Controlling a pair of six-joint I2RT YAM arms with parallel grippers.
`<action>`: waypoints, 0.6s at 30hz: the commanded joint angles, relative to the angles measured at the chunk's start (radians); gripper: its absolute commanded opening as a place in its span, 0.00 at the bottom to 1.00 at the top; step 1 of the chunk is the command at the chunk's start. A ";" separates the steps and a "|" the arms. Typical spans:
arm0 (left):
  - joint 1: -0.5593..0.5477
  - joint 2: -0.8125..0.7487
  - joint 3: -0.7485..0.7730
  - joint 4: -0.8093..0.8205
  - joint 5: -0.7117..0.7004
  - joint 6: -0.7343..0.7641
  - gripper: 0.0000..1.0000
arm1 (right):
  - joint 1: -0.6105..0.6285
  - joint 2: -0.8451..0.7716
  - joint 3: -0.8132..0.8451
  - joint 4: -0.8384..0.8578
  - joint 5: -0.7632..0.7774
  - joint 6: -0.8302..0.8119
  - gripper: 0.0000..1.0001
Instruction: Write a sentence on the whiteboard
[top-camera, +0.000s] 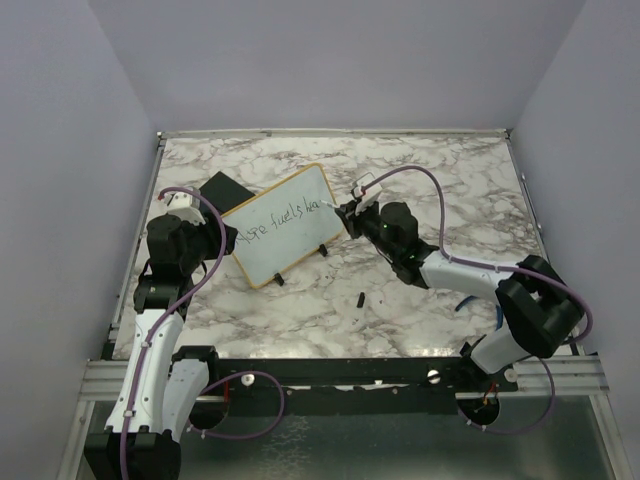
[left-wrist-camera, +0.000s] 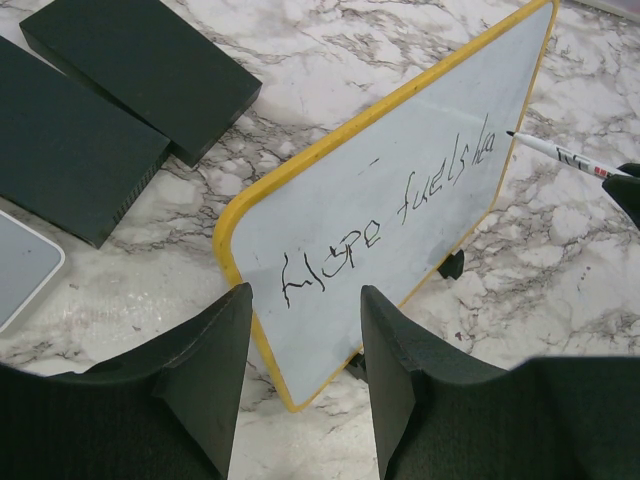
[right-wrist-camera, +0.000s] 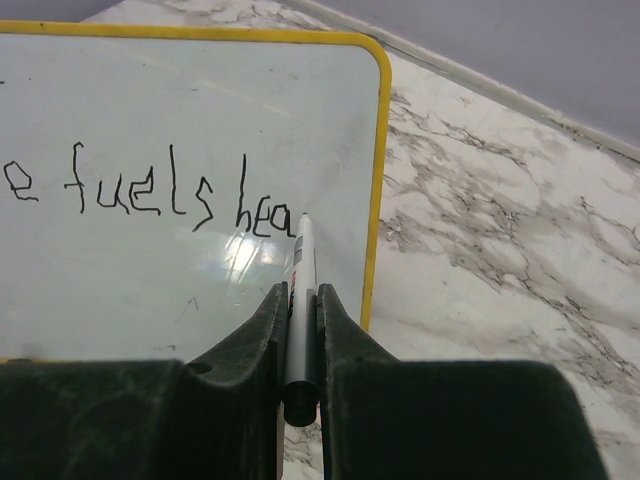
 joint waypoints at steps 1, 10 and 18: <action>-0.006 0.004 -0.007 0.016 -0.008 0.001 0.50 | 0.010 0.022 0.034 0.006 -0.030 -0.015 0.01; -0.007 0.008 -0.008 0.016 -0.006 0.002 0.50 | 0.011 0.034 0.045 0.009 -0.033 -0.018 0.01; -0.007 0.008 -0.008 0.016 -0.005 0.002 0.50 | 0.013 0.046 0.058 0.006 -0.039 -0.017 0.01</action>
